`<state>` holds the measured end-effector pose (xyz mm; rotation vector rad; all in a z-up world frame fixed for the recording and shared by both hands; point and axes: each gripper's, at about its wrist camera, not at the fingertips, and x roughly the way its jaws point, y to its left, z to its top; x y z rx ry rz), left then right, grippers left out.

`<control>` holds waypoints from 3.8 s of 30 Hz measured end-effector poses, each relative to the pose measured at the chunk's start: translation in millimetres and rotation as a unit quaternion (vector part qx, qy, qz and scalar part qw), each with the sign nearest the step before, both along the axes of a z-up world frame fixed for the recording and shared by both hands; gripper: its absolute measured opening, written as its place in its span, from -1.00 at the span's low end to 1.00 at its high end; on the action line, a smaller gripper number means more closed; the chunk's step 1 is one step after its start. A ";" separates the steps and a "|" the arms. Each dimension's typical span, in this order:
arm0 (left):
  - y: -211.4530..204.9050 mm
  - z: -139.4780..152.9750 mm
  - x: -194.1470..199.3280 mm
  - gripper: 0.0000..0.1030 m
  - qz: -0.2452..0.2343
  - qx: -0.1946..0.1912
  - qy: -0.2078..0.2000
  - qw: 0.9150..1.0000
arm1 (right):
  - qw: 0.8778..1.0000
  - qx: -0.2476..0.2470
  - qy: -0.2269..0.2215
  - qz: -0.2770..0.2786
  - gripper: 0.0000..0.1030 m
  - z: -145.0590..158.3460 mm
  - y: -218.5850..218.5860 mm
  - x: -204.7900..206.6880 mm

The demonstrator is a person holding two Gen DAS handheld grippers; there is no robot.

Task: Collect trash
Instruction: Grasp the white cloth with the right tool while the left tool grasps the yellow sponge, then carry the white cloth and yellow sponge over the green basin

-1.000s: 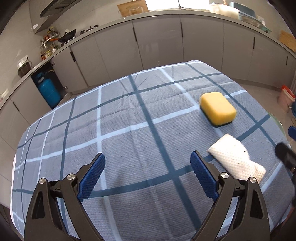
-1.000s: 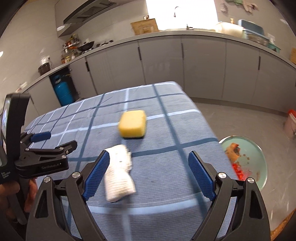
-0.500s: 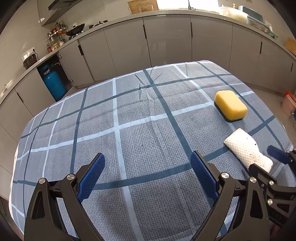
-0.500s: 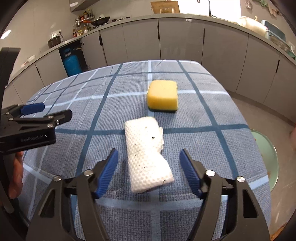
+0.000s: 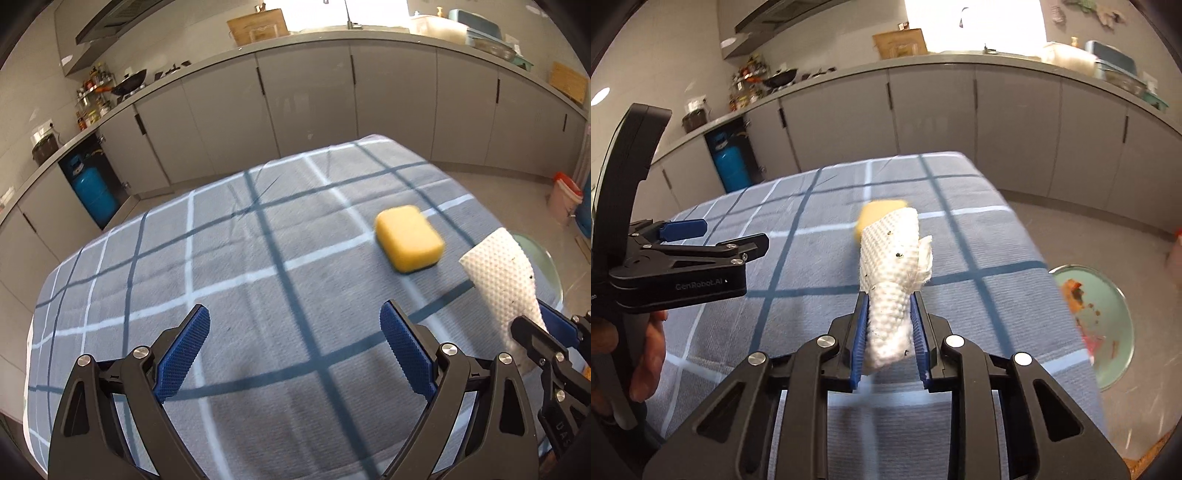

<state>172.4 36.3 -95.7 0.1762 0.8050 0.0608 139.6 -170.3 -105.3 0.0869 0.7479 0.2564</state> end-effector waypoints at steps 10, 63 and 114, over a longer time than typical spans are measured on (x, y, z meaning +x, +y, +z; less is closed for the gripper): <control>-70.1 -8.6 52.2 0.79 -0.032 -0.008 -0.006 0.999 | 0.998 0.010 -0.007 -0.069 -0.52 0.3 -51.7 0.5; -118.4 29.1 12.1 -0.03 -0.124 -0.026 -0.015 0.992 | 0.993 0.028 -0.043 -0.110 -0.52 23.2 -101.1 -22.2; -227.3 38.8 19.6 -0.03 -0.232 -0.011 -0.040 0.972 | 0.976 0.022 -0.074 -0.206 -0.51 41.6 -175.8 -31.0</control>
